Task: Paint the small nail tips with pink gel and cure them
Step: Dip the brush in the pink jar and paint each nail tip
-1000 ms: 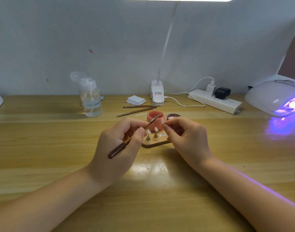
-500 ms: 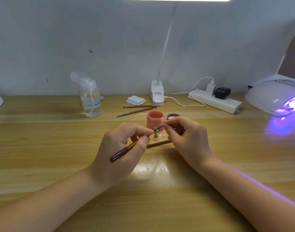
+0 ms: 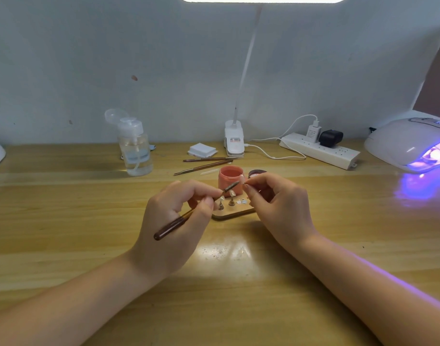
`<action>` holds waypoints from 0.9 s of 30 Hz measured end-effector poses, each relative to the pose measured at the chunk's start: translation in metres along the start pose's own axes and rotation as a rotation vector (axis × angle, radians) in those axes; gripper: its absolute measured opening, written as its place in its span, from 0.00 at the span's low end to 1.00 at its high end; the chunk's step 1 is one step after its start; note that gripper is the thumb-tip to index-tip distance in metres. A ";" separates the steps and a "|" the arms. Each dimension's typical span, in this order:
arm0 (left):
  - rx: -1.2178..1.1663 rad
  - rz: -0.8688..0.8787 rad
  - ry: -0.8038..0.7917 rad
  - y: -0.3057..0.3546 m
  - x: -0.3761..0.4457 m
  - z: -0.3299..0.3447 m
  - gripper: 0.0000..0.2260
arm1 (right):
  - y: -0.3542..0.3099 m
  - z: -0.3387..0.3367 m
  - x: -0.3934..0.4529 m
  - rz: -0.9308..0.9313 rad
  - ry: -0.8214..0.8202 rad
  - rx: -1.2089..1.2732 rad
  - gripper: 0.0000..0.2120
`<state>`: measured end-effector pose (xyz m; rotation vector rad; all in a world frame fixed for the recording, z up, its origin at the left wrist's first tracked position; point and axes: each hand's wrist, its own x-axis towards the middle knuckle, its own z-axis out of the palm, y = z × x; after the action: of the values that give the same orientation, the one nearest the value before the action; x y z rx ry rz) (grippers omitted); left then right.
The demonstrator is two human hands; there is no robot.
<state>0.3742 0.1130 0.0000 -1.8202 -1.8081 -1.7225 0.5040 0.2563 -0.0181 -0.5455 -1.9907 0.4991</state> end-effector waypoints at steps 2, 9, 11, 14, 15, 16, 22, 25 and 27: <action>-0.050 -0.053 0.010 0.001 0.000 0.002 0.08 | 0.000 0.000 0.000 0.016 -0.004 0.011 0.03; -0.157 -0.120 -0.018 -0.002 0.000 0.001 0.08 | 0.001 0.000 0.000 0.062 -0.018 0.049 0.03; -0.184 -0.153 0.015 -0.003 0.001 0.002 0.09 | 0.001 0.000 0.001 0.086 -0.019 0.074 0.03; -0.217 -0.194 0.002 -0.002 0.001 0.004 0.09 | 0.001 0.000 0.000 0.094 -0.032 0.092 0.04; -0.233 -0.198 -0.005 -0.003 0.001 0.004 0.09 | 0.001 0.000 0.000 0.096 -0.038 0.095 0.04; -0.250 -0.195 -0.004 -0.003 0.000 0.004 0.09 | 0.001 0.000 0.000 0.102 -0.042 0.099 0.04; -0.231 -0.189 0.008 -0.004 -0.001 0.005 0.09 | 0.001 0.000 0.000 0.118 -0.040 0.118 0.04; -0.250 -0.164 -0.016 -0.001 -0.001 0.003 0.09 | 0.000 0.000 0.000 0.124 -0.049 0.123 0.05; -0.265 -0.163 0.017 0.000 0.005 0.000 0.10 | 0.002 0.000 0.001 0.129 -0.042 0.121 0.05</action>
<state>0.3728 0.1160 0.0033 -1.7810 -1.8446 -2.1208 0.5041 0.2579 -0.0185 -0.5943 -1.9579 0.7115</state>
